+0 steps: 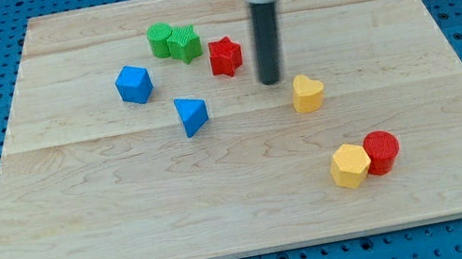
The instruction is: Push the red star into the right side of the blue triangle
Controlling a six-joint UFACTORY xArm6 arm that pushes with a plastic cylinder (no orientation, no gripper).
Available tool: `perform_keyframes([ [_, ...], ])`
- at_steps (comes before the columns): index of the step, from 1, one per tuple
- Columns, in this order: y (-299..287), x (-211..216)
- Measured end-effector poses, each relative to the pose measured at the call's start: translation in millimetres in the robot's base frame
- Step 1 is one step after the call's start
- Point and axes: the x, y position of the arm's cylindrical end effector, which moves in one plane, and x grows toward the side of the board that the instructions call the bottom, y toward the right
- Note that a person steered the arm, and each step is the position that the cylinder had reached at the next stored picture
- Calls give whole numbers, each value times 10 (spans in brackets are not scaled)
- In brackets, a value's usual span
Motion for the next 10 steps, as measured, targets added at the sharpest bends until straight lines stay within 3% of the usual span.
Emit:
perform_keyframes([
  [1,482,379],
  [2,227,544],
  [3,325,428],
  [4,873,-154],
  [5,644,-894],
  [6,-228,-1319],
  [8,-637,-595],
  [9,-700,-1108],
  [10,-816,-720],
])
